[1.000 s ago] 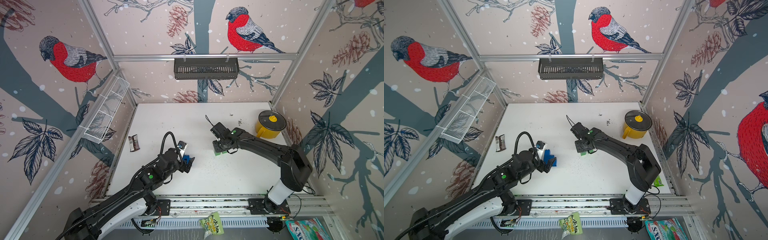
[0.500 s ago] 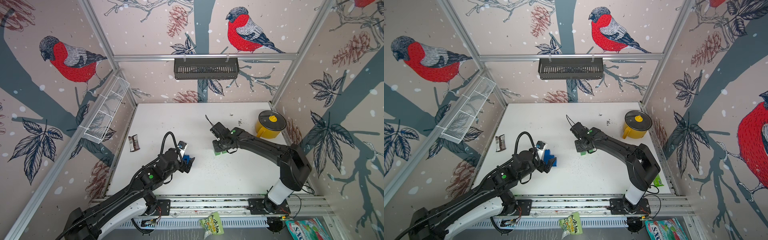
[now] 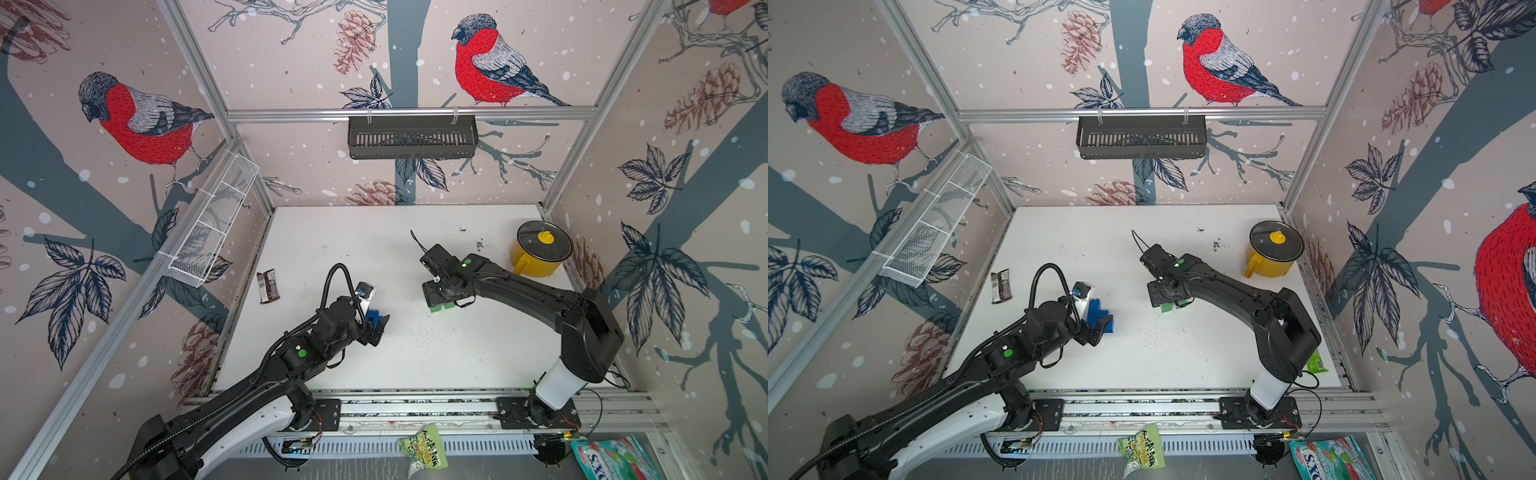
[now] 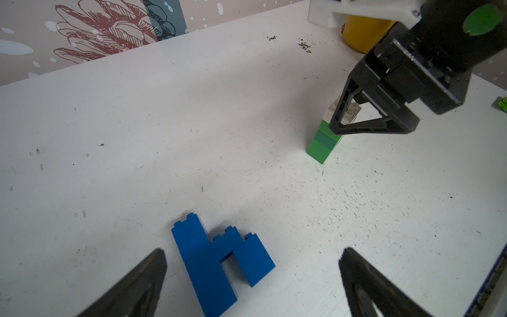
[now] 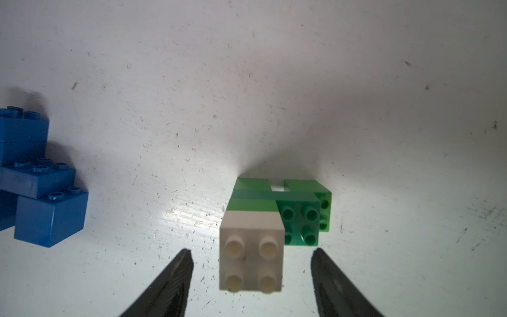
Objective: Assemble the letter h with lego
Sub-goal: Assemble the lego brick with the lego brick.
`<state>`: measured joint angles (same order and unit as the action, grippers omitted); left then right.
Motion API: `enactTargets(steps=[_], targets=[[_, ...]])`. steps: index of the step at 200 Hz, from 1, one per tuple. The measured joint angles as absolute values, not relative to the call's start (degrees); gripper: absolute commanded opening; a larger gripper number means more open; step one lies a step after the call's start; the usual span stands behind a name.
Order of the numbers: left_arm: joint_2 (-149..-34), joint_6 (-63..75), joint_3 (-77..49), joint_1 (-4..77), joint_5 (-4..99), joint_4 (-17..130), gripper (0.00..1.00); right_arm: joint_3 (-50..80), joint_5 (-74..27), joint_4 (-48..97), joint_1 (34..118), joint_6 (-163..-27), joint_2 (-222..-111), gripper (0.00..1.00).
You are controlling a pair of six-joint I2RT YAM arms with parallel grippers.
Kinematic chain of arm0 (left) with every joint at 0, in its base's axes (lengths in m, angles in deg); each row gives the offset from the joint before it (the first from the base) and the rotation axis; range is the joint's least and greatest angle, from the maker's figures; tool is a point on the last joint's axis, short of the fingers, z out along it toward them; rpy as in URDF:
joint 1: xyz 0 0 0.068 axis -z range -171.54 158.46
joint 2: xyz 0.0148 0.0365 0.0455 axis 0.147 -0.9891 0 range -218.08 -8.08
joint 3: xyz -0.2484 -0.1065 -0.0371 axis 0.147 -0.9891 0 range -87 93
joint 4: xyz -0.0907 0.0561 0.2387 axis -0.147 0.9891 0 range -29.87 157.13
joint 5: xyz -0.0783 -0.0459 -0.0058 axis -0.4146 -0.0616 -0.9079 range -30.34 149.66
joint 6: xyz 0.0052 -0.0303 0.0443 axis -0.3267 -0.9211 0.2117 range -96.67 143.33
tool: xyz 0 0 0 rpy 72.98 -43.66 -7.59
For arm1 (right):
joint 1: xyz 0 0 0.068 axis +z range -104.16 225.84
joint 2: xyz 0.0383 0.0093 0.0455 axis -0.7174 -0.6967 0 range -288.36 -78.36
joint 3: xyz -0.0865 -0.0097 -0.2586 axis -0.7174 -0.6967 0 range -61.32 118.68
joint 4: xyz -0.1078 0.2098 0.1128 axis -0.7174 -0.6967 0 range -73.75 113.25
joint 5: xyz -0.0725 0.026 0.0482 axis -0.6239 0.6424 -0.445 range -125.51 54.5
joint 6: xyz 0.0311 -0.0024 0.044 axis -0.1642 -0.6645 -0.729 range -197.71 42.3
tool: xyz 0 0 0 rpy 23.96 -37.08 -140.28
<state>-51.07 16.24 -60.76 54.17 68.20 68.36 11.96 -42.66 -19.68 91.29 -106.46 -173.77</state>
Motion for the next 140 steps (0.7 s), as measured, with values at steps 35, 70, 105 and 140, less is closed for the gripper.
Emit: enactTargets(steps=[35, 70, 105, 140], targets=[[-50.5, 16.2, -60.8, 54.2, 68.3, 68.4, 0.98, 10.8, -44.9, -17.6, 92.6, -106.5, -168.9, 0.99], [-49.6, 16.3, -60.8, 54.2, 68.8, 68.4, 0.98, 3.0, -47.4, -11.5, 96.5, -106.7, -160.7, 1.0], [-48.0, 16.8, -60.8, 54.2, 70.1, 68.2, 0.98, -5.7, -52.5, -4.8, 102.5, -108.3, -153.3, 0.99], [-46.4, 17.3, -59.6, 54.1, 71.7, 67.8, 0.98, -17.8, -57.1, 5.0, 106.0, -110.9, -143.2, 0.99]])
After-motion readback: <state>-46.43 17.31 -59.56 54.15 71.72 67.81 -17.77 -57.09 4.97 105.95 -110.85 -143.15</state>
